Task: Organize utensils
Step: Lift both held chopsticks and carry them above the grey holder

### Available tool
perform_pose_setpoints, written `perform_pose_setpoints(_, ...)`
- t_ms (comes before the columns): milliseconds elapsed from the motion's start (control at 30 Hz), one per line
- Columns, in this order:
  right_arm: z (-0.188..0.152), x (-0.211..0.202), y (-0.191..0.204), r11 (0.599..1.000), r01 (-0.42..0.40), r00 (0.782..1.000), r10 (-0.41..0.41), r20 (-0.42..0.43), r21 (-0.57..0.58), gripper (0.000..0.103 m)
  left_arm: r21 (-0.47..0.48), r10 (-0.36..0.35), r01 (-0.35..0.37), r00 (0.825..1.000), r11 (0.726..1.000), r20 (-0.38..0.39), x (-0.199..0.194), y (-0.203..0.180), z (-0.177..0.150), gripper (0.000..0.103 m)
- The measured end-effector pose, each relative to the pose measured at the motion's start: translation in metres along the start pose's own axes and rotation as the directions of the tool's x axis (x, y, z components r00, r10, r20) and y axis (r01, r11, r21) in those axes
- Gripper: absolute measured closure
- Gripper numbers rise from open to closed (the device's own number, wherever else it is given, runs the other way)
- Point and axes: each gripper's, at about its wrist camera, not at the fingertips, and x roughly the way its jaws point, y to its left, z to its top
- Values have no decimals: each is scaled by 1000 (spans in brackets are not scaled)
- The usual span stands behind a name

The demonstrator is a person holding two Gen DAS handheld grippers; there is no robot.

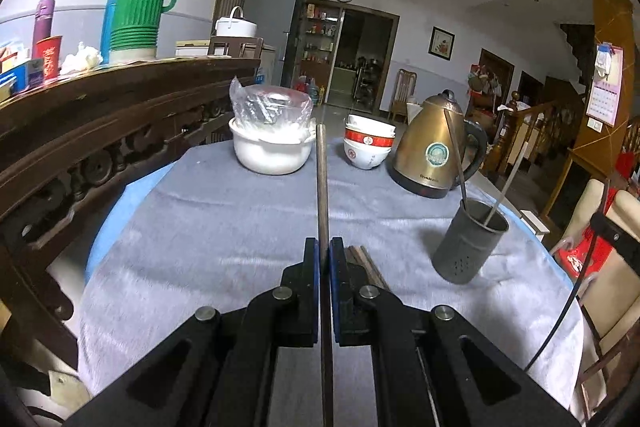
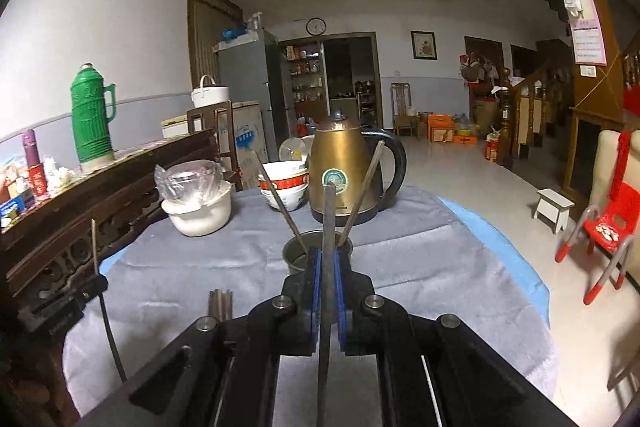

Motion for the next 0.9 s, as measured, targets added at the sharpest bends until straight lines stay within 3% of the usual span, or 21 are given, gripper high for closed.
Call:
perform_pose_setpoints(200,-6,-20,-3,1000,-13,1000,13,-9,8,96,-14,4,-4,999,1000,32,-9,4,-2,98)
perform_pose_setpoints(333,-6,-19,0,1000,-15,1000,15,-12,9,96,-21,9,-7,994,1000,105,7,-3,20,98)
perform_pose_setpoints(467,-8,-18,0,1000,-10,1000,10,-11,7,96,-23,50,-47,979,999,199,27,-14,34,98)
perform_pose_setpoints(667,-7,-20,-1,1000,-8,1000,8,-13,6,96,1,73,-75,979,997,188,36,-17,12,98)
perform_pose_setpoints(900,-6,-24,2,1000,-28,1000,28,-15,-5,96,4,76,-79,971,997,225,-3,-6,-5,97)
